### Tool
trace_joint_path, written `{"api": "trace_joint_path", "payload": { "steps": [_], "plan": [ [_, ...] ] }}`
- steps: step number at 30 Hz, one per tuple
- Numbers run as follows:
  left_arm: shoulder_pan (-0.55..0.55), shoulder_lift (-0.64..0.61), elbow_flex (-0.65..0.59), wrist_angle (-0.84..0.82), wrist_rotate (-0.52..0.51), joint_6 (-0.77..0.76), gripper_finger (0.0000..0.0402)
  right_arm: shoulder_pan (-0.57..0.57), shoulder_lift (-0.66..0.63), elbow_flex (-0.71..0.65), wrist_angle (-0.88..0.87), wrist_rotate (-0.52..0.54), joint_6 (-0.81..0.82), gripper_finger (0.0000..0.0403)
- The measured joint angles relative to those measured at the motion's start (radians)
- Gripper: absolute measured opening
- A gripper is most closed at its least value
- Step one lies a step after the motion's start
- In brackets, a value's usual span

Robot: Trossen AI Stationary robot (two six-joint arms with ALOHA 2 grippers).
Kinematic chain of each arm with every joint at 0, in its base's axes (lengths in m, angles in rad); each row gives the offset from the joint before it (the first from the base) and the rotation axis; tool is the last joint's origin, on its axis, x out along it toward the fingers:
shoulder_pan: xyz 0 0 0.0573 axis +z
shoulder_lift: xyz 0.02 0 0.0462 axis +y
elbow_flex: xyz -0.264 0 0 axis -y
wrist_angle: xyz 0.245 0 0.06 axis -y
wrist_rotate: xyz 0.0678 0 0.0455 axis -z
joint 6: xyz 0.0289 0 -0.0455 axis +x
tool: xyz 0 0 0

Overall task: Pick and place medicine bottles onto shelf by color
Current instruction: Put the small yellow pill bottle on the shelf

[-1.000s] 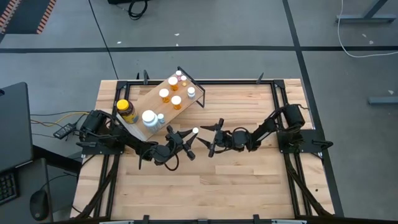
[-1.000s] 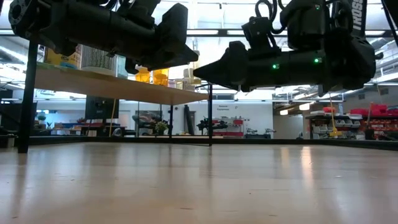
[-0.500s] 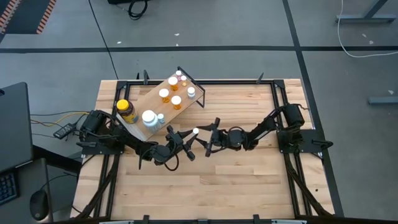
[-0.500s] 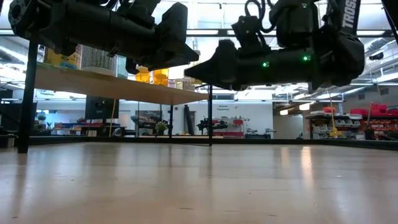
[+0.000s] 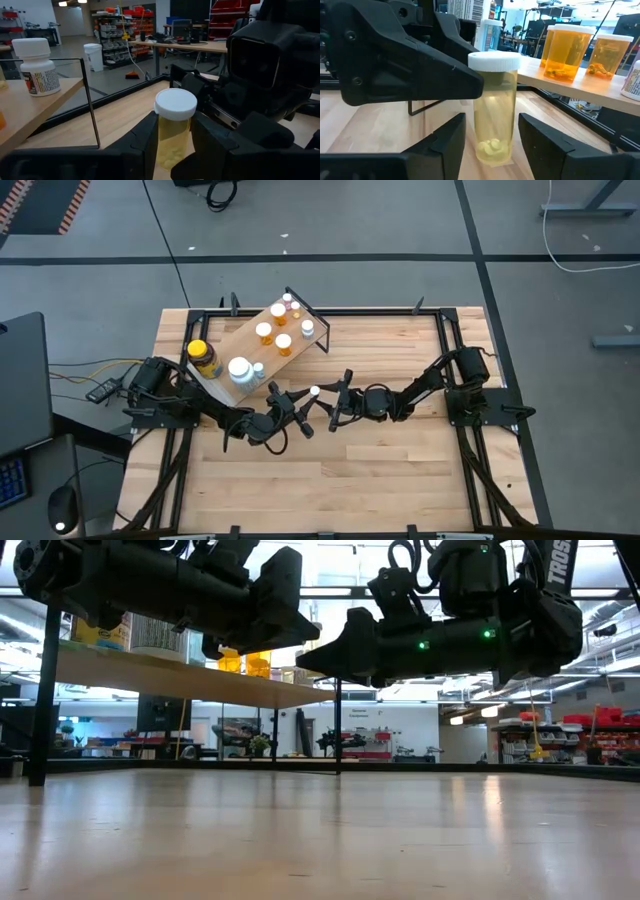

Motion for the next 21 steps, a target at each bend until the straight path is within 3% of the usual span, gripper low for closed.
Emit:
{"api": "trace_joint_path", "payload": {
  "steps": [9, 21],
  "plan": [
    [0.000, 0.000, 0.000, -0.015, 0.000, 0.000, 0.0116, -0.006, 0.000, 0.000, 0.000, 0.002, 0.000, 0.0159],
    [0.002, 0.000, 0.000, -0.015, 0.000, -0.005, 0.0132, -0.009, 0.000, 0.000, 0.000, 0.002, 0.000, 0.0144]
  ]
}}
